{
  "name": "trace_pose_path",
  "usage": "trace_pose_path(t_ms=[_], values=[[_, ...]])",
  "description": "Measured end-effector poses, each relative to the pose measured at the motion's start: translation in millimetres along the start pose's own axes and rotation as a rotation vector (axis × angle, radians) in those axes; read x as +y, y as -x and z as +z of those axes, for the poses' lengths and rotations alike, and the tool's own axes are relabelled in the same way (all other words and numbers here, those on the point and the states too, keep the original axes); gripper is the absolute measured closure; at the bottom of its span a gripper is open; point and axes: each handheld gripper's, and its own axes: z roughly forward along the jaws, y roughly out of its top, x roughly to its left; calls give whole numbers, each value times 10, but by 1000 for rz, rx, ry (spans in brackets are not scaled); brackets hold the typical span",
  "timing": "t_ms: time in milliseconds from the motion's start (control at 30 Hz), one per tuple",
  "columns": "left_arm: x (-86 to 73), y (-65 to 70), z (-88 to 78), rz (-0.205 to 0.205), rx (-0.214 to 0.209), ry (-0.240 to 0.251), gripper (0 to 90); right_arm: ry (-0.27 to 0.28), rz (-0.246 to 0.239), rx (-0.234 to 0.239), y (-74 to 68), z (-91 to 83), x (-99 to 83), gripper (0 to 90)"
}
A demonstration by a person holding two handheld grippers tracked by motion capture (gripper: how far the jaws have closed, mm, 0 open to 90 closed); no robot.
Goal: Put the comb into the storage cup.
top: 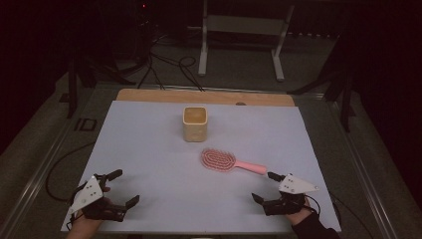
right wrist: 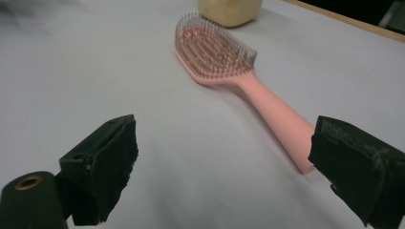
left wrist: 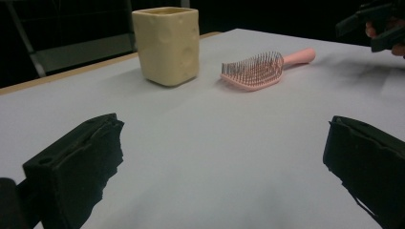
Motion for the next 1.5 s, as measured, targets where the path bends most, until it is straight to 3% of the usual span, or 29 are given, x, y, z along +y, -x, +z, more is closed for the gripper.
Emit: trace_pose_path(t_ms=[267, 733, 1167, 1500], values=[[7, 13, 2, 1, -1, 3, 0, 9, -19, -14, -47, -85, 141, 88], [10, 17, -6, -1, -1, 4, 0, 37, -88, -79, -46, -301, 631, 88], [16, 19, -14, 5, 0, 4, 0, 58, -105, -78, 121, -225, 865, 88], [14, 20, -14, 0, 2, 0, 0, 38, -107, -66, 245, -69, 941, 88]])
